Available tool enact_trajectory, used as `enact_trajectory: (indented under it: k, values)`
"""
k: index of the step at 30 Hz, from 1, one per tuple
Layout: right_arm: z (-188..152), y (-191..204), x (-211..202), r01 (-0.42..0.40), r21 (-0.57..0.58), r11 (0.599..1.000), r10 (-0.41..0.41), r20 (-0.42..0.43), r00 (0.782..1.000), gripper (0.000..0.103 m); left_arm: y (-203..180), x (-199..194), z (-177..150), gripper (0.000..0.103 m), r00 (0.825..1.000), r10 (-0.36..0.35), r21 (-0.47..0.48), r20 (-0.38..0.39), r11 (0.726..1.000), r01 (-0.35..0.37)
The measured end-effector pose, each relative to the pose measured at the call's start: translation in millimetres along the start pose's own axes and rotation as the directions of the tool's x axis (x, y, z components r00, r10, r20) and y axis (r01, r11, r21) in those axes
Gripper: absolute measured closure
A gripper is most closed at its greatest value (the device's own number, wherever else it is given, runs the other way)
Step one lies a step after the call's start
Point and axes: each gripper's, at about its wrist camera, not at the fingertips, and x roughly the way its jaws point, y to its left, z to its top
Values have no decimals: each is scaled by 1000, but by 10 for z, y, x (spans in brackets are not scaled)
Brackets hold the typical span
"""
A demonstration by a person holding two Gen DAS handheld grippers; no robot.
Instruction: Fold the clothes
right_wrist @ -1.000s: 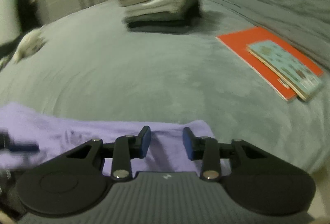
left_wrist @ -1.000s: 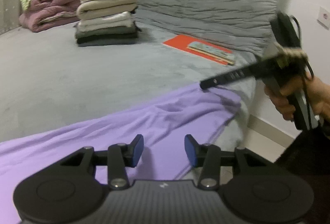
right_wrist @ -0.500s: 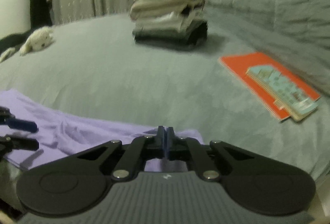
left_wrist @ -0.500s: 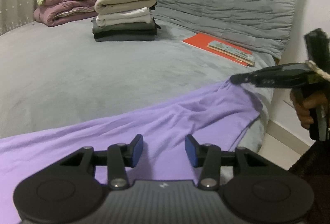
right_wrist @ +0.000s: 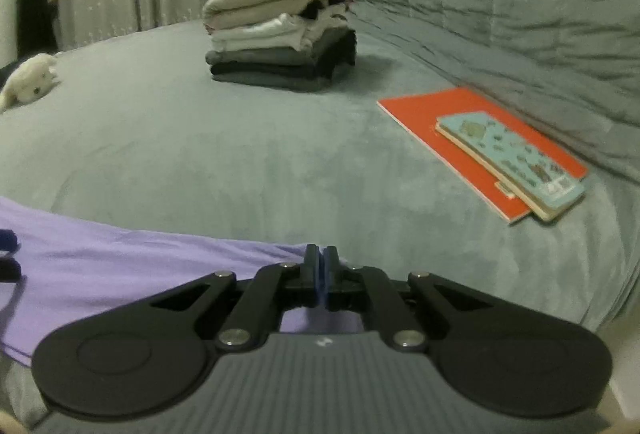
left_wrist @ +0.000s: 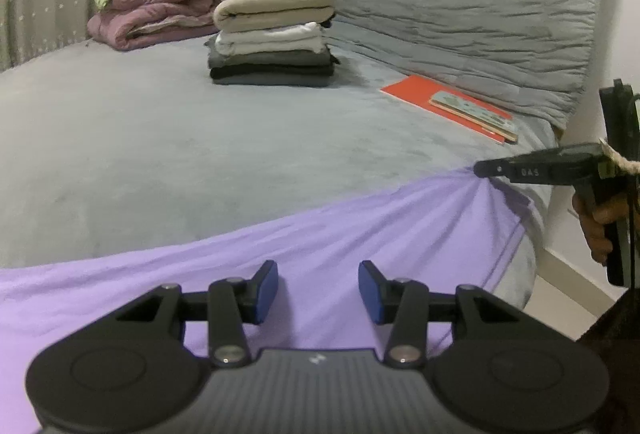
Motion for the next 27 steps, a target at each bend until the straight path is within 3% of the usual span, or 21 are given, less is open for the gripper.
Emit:
enact_trajectory:
  k: [1,7,13,17,22,25,27]
  values:
    - [4,-29,-29,4,14,1000,-4,7,1000,90,1,-4,-2,57,1000,-3,-1,0,1000,3]
    - [24,-435,-235,-40,215,976,38,12,999,82,-65,-21,-17,57,999,-38,18,-2,999,38]
    - [-43,-757,-417,-142,446,884,179,-42,983,74,-208,-25,-60,57,996,-89,59,-6,994,89]
    - [-132,-911,-419,-200,597,777,307,-83,948,74,-258,-26,-87,57,995,-101,78,-11,992,102]
    - [-243,-1001,-381,-270,725,634,459,-71,885,73,-273,-14,-107,57,995,-101,86,-20,991,103]
    - [-262,-973,-348,-291,749,595,508,-70,858,72,-278,-8,-103,57,995,-101,83,-21,991,102]
    - [-259,-924,-322,-288,751,594,517,-82,852,72,-285,-4,-104,57,995,-102,83,-21,991,103]
